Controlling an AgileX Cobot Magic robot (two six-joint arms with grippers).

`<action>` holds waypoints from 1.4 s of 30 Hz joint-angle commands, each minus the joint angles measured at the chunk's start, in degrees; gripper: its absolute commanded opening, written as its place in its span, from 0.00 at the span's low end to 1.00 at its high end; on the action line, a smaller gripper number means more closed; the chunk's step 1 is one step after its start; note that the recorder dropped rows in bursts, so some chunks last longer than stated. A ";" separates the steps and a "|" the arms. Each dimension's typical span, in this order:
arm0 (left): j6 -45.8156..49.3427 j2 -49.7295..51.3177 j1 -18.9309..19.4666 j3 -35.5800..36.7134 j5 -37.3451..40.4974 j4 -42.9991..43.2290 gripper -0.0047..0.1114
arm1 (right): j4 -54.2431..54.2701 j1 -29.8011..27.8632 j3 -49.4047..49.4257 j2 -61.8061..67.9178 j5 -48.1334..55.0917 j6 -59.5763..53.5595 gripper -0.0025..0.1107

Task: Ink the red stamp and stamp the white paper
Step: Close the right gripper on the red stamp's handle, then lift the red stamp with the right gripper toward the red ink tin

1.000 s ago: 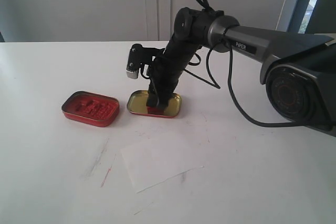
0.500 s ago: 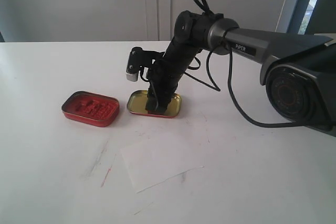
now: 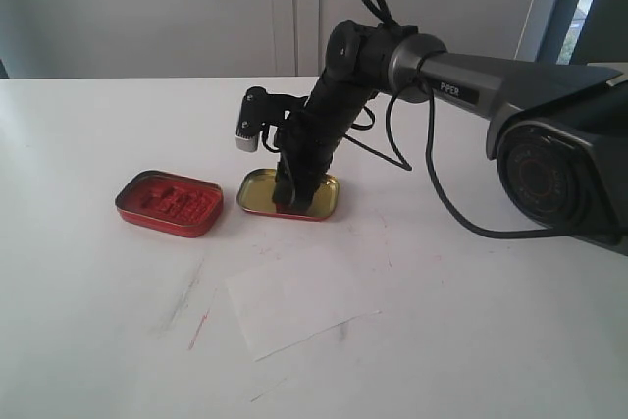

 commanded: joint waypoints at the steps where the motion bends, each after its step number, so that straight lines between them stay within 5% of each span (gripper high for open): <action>1: -0.02 -0.24 0.10 0.43 0.63 -0.15 0.04 | -2.21 -0.18 0.18 -0.19 0.25 -0.19 0.28; 9: -0.02 -0.24 0.10 0.43 0.63 -0.15 0.04 | -2.30 -0.18 0.18 -0.19 -0.04 -0.19 0.02; 42: -0.02 -0.24 0.10 0.43 0.63 -0.15 0.04 | -2.32 3.11 -3.05 -6.15 -2.74 17.82 0.02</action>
